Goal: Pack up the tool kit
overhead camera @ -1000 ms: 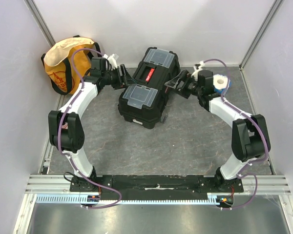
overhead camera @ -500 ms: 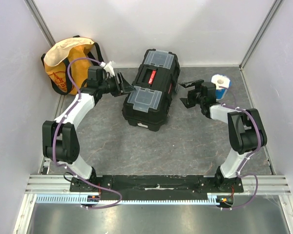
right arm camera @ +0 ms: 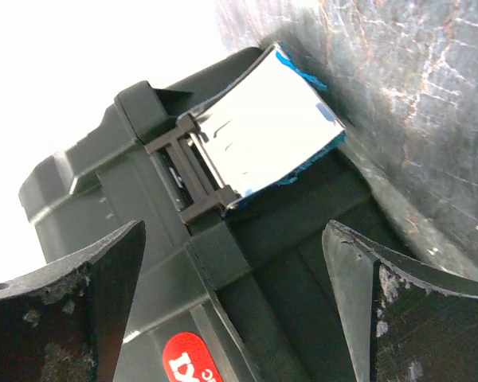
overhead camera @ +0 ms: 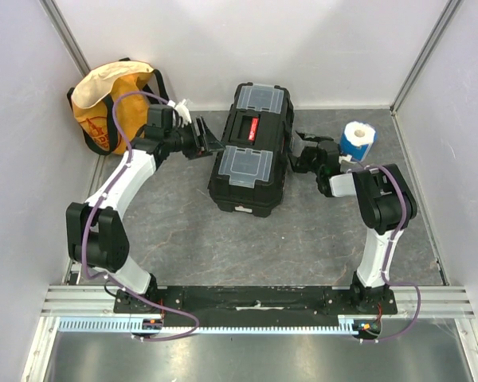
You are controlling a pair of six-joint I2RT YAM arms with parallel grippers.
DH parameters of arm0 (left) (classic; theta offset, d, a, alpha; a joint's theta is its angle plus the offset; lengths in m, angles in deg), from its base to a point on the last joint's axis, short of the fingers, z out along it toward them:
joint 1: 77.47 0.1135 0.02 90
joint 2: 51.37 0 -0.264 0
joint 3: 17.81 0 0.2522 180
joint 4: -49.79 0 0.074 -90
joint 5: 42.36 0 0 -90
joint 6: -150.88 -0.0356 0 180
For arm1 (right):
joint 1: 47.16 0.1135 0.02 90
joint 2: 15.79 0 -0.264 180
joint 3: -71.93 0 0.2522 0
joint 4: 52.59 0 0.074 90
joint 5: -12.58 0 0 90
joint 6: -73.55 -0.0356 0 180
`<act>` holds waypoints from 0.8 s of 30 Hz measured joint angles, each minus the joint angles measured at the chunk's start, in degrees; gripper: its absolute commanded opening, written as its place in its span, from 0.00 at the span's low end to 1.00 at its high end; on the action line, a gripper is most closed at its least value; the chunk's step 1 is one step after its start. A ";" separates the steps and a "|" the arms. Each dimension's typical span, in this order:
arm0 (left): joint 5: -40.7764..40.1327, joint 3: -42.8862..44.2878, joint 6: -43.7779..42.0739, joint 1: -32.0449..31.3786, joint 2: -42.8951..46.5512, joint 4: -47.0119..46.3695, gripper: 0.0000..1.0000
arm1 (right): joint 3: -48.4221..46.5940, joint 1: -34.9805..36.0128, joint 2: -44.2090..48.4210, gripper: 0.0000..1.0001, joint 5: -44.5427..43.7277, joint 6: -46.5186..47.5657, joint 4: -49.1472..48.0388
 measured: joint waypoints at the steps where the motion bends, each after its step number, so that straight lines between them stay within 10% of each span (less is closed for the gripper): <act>1: -0.83 1.31 0.00 -0.04 -0.17 0.35 0.69 | 0.00 0.04 -0.31 0.98 -0.44 -0.76 -0.87; 24: -8.26 21.05 -0.09 0.09 -16.96 -2.03 0.72 | -8.26 2.69 -12.85 0.92 -9.22 -4.31 -12.39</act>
